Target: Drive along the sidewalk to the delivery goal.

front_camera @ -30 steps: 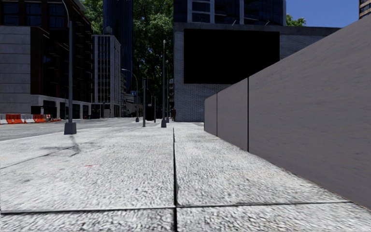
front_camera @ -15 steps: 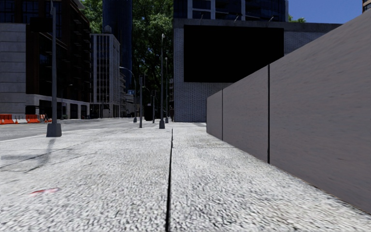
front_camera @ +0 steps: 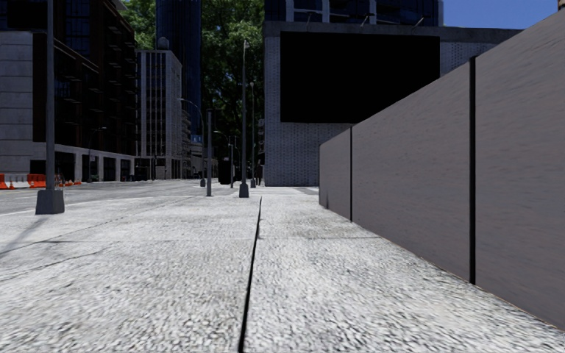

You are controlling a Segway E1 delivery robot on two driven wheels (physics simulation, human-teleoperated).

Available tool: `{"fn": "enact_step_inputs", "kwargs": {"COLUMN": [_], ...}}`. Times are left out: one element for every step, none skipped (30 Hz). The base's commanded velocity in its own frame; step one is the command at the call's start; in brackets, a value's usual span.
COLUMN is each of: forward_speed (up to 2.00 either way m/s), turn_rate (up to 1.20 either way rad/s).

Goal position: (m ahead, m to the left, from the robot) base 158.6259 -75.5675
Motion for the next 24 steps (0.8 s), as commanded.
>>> {"fn": "enact_step_inputs", "kwargs": {"forward_speed": [2.00,2.00,2.00,2.00,2.00,2.00,2.00,2.00,2.00,2.00,2.00,2.00,2.00,2.00,2.00,2.00,2.00,2.00,2.00,2.00,2.00,2.00,2.00,2.00], "turn_rate": [0.18,0.19,0.19,0.19,0.19,0.19,0.21,0.33,0.36,0.36,0.32,0.17,0.12,0.00,0.00,0.00,0.00,0.00,0.00,0.00,0.00,0.00,0.00,0.00]}}
